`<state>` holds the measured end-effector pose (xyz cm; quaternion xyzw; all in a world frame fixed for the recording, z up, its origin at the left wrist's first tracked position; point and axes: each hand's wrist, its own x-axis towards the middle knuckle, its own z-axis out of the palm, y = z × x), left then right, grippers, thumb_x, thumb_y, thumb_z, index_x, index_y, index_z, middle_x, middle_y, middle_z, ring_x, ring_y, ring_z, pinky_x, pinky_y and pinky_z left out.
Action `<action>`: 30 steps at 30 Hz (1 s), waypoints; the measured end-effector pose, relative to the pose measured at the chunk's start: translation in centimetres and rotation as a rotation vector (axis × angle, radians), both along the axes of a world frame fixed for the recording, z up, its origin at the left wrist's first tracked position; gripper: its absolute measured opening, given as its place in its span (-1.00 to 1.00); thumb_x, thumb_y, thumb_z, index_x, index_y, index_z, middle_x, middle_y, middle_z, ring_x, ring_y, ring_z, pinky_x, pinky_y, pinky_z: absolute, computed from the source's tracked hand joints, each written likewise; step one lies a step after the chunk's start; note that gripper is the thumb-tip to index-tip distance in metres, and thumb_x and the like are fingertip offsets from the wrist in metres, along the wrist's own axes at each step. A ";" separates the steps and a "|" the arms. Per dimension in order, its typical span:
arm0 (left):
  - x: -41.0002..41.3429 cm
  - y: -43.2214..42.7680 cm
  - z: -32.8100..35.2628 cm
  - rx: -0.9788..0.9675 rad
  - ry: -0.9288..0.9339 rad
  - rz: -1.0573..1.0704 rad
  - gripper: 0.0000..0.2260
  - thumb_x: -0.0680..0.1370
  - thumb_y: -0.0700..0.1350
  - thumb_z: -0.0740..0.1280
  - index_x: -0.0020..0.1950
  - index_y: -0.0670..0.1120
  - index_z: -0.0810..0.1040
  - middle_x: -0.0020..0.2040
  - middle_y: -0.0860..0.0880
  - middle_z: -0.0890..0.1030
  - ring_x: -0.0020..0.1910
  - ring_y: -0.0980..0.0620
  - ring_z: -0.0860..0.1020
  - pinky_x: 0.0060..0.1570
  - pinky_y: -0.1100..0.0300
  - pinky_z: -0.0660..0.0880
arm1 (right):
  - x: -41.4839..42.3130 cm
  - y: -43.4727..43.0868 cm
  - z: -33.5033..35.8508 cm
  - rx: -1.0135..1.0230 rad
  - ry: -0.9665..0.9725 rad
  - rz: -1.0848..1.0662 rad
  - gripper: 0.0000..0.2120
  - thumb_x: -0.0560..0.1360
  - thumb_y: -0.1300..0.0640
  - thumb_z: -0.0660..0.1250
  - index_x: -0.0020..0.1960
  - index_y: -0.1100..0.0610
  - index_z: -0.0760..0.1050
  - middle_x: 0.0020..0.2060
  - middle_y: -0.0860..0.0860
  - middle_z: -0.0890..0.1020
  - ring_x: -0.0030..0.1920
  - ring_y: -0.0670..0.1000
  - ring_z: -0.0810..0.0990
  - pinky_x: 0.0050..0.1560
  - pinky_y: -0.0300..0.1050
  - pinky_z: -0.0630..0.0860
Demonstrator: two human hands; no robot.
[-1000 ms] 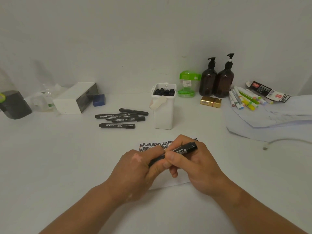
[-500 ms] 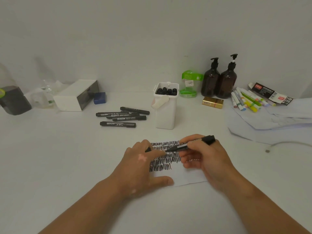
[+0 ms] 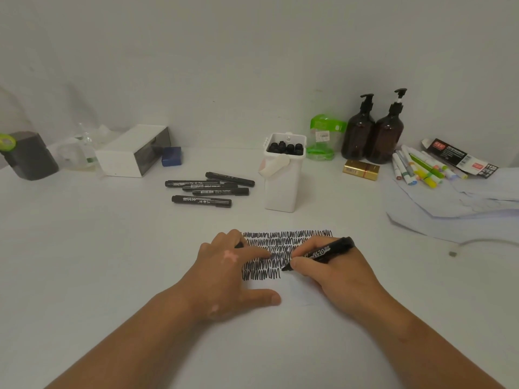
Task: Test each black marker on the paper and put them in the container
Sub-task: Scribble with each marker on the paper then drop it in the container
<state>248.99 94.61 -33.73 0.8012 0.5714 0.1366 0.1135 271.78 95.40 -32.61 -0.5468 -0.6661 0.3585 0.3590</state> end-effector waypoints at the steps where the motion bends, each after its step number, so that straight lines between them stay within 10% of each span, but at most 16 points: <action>1: 0.0 0.0 0.0 0.001 -0.005 0.001 -0.22 0.23 0.62 0.22 0.40 0.35 0.39 0.05 0.20 0.32 0.12 0.15 0.30 0.25 0.10 0.28 | 0.0 0.0 0.0 0.007 -0.013 0.004 -0.94 0.39 0.02 0.52 -0.19 -0.15 0.69 -0.25 -0.25 0.70 -0.22 -0.28 0.61 -0.29 -0.52 0.38; 30: 0.3 -0.2 0.1 0.000 0.003 0.023 -0.24 0.25 0.58 0.28 0.41 0.34 0.39 0.08 0.20 0.35 0.12 0.16 0.31 0.25 0.12 0.27 | -0.3 0.4 -0.2 -0.025 -0.054 -0.082 -0.94 0.36 0.03 0.47 -0.26 -0.05 0.61 -0.34 -0.16 0.65 -0.36 -0.19 0.54 -0.40 -0.41 0.40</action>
